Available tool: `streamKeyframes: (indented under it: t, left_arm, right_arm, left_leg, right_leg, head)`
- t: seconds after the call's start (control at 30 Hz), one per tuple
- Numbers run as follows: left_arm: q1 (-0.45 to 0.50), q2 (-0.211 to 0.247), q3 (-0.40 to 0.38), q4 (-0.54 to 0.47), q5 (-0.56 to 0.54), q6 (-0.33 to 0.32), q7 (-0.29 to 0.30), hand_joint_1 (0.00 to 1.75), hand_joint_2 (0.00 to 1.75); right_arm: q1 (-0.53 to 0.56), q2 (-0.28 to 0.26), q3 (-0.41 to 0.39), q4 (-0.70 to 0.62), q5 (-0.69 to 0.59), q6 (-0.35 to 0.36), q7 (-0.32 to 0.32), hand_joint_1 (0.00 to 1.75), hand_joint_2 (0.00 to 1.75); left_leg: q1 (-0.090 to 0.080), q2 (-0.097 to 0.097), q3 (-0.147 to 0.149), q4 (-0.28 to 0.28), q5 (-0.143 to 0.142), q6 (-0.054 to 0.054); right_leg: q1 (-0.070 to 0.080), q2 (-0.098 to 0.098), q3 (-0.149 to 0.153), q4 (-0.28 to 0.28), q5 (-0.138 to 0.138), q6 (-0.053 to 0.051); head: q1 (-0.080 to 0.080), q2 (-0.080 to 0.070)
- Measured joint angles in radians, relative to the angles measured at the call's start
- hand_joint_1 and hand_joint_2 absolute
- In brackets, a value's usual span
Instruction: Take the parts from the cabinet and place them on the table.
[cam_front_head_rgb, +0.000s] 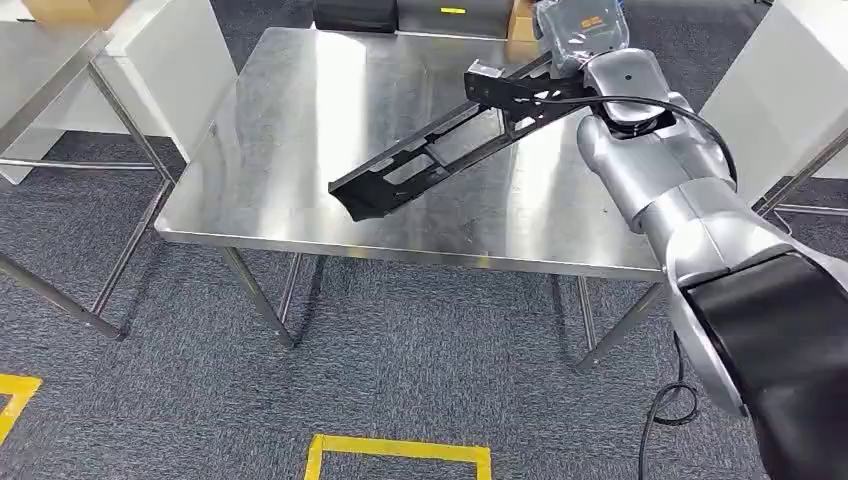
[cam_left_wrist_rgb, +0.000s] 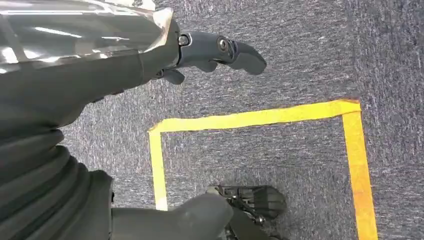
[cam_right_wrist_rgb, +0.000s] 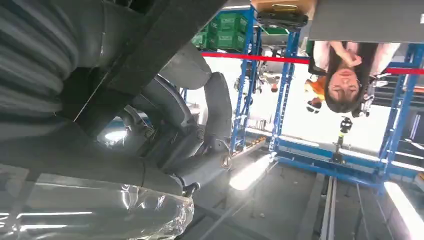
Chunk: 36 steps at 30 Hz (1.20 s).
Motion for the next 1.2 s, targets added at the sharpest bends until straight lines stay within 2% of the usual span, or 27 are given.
streamKeyframes:
  t: [0.83, 0.97, 1.1, 1.13, 1.17, 1.2]
  left_arm:
    - [0.001, -0.004, 0.000, 0.000, -0.004, -0.009, -0.005, 0.00, 1.75]
    - [0.001, -0.004, 0.003, 0.000, -0.006, -0.009, -0.008, 0.00, 1.75]
    - [0.001, -0.003, 0.010, 0.000, -0.011, -0.009, -0.009, 0.00, 1.75]
    - [0.001, -0.003, 0.012, 0.000, -0.011, -0.008, -0.010, 0.00, 1.75]
    - [0.000, -0.004, 0.013, 0.000, -0.012, -0.008, -0.010, 0.00, 1.75]
    - [0.001, -0.005, 0.014, 0.000, -0.012, -0.007, -0.011, 0.00, 1.75]
  right_arm:
    - [0.000, -0.005, -0.002, 0.005, 0.019, 0.011, -0.005, 1.69, 1.75]
    - [0.000, -0.005, -0.002, 0.005, 0.027, 0.013, -0.007, 1.69, 1.75]
    - [-0.001, -0.006, -0.004, 0.005, 0.033, 0.015, -0.008, 1.69, 1.75]
    - [-0.002, -0.006, -0.007, 0.005, 0.034, 0.015, -0.008, 1.69, 1.75]
    - [-0.004, -0.006, -0.013, 0.005, 0.034, 0.015, -0.008, 1.69, 1.75]
    - [-0.007, -0.009, -0.017, 0.005, 0.035, 0.016, -0.008, 1.69, 1.75]
  left_leg:
    - [0.003, 0.000, -0.001, 0.000, 0.000, 0.000]
    - [0.001, 0.000, -0.001, 0.002, -0.001, 0.002]
    - [-0.002, 0.001, -0.001, 0.007, -0.005, 0.008]
    - [-0.002, 0.002, 0.000, 0.006, -0.006, 0.011]
    - [0.009, 0.009, 0.008, -0.007, 0.002, 0.021]
    - [0.009, 0.012, 0.012, -0.014, 0.004, 0.026]
  right_leg:
    - [0.000, -0.001, 0.000, 0.000, 0.000, 0.000]
    - [-0.009, -0.001, 0.000, -0.001, 0.001, 0.001]
    - [-0.016, 0.001, 0.000, -0.002, 0.002, 0.005]
    - [-0.016, 0.004, 0.001, -0.007, 0.002, 0.009]
    - [-0.008, 0.002, -0.005, -0.003, 0.000, 0.014]
    - [-0.009, -0.026, -0.017, 0.022, -0.012, 0.011]
  head:
    - [0.000, 0.000]
    - [0.000, 0.000]
    - [0.000, 0.000]
    - [-0.001, 0.000]
    - [0.000, 0.000]
    - [0.001, 0.000]
